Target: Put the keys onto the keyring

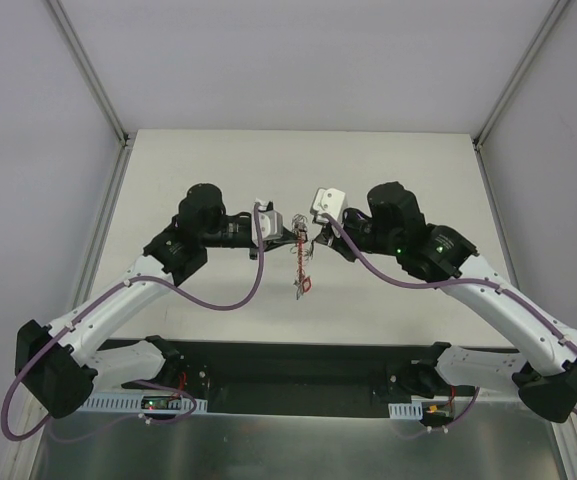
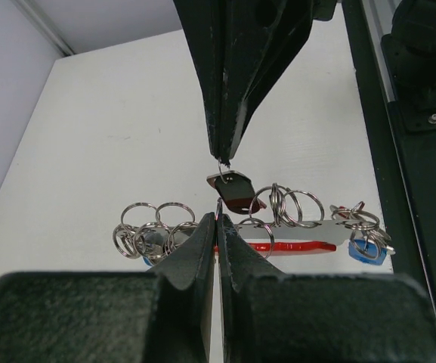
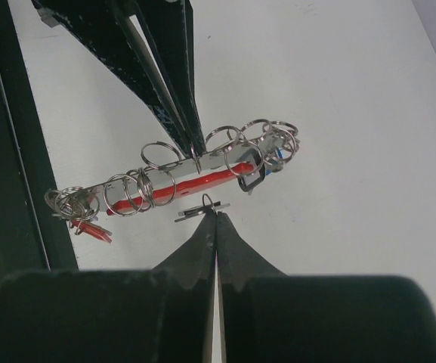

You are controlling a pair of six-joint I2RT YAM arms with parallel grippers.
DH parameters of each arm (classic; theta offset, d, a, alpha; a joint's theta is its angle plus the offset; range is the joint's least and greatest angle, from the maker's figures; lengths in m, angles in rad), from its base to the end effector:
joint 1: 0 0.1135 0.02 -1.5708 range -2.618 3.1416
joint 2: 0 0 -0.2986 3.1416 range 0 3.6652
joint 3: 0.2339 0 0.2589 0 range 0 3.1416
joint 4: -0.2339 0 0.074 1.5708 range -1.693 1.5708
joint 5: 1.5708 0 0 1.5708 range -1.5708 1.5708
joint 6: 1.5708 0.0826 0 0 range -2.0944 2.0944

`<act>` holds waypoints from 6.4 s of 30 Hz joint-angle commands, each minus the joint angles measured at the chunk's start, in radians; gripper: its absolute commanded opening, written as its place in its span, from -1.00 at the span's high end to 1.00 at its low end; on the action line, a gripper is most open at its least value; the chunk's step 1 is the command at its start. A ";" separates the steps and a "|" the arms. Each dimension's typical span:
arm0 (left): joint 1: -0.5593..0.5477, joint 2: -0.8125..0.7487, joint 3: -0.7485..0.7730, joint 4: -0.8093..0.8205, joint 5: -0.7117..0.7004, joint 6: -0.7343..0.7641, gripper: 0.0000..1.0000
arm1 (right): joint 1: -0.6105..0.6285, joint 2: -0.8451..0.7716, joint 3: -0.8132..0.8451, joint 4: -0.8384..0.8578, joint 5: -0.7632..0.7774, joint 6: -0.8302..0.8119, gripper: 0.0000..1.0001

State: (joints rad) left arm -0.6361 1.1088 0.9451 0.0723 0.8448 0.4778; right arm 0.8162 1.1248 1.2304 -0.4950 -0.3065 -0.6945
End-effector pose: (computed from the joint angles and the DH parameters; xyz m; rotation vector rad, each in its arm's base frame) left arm 0.1833 -0.2121 0.3872 1.3757 0.9917 -0.8162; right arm 0.1713 0.2186 0.4111 -1.4837 1.2811 0.3801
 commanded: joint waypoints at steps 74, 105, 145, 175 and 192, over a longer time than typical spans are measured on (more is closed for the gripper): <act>-0.074 0.625 0.116 -0.212 -0.549 -0.556 0.54 | -0.169 -0.097 -0.390 0.026 0.213 0.236 0.97; -0.074 0.688 0.224 -0.333 -0.713 -0.723 0.55 | -0.172 -0.118 -0.408 0.026 0.207 0.239 0.98; -0.100 0.695 0.156 -0.344 -0.655 -0.757 0.60 | -0.175 -0.123 -0.413 0.024 0.187 0.239 0.97; -0.181 0.726 0.202 -0.373 -0.900 -0.719 1.00 | -0.173 -0.129 -0.413 0.024 0.176 0.240 0.97; -0.286 0.626 0.238 -0.390 -1.225 -0.650 1.00 | -0.173 -0.140 -0.397 0.006 0.219 0.242 0.97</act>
State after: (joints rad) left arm -0.9085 1.7695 1.1442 -0.3054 -0.3122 -0.2012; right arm 0.6476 1.0130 0.8196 -0.4839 -0.1081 -0.4637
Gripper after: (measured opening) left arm 0.003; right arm 0.017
